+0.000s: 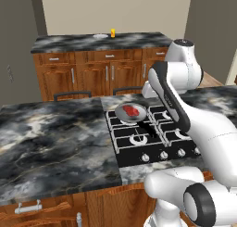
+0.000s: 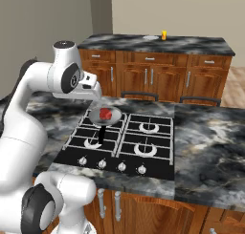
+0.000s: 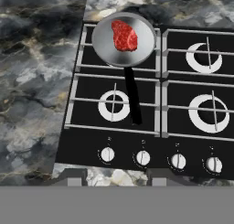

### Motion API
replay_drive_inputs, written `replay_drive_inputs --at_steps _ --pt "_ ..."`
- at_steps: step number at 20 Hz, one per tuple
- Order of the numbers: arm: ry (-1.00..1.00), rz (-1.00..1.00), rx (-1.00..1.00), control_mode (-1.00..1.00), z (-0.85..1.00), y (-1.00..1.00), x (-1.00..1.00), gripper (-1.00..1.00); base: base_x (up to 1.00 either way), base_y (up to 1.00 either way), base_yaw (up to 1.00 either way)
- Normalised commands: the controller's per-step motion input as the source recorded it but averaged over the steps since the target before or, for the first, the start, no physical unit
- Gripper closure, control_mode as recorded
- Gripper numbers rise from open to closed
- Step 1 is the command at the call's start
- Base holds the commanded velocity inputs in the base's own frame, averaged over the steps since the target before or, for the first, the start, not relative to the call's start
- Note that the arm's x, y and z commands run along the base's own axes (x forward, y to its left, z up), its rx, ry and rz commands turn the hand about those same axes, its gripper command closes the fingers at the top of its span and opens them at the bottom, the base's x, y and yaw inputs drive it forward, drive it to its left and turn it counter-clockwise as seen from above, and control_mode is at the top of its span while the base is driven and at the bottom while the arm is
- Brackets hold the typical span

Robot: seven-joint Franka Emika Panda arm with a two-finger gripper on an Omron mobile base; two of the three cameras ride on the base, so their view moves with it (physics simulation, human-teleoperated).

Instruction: Pick up the pan with the steak in it and place it on the dining table. Then place the steak on the plate.

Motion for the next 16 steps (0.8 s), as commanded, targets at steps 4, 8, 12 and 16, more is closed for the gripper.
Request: replay_drive_inputs --at_steps 4,8,12,16 --pt "-0.01 0.0 0.0 -1.0 -0.01 0.0 -0.03 -1.0 0.0 0.0 0.0" --pt "0.0 0.0 0.0 -1.0 -0.18 0.0 -0.12 -1.0 0.0 0.0 0.0" --pt "0.05 0.0 0.0 -1.0 -0.37 0.0 0.0 -1.0 0.0 0.0 0.0" --pt "0.05 0.0 0.0 -1.0 -0.44 -0.04 0.0 -1.0 0.0 0.0 0.0"
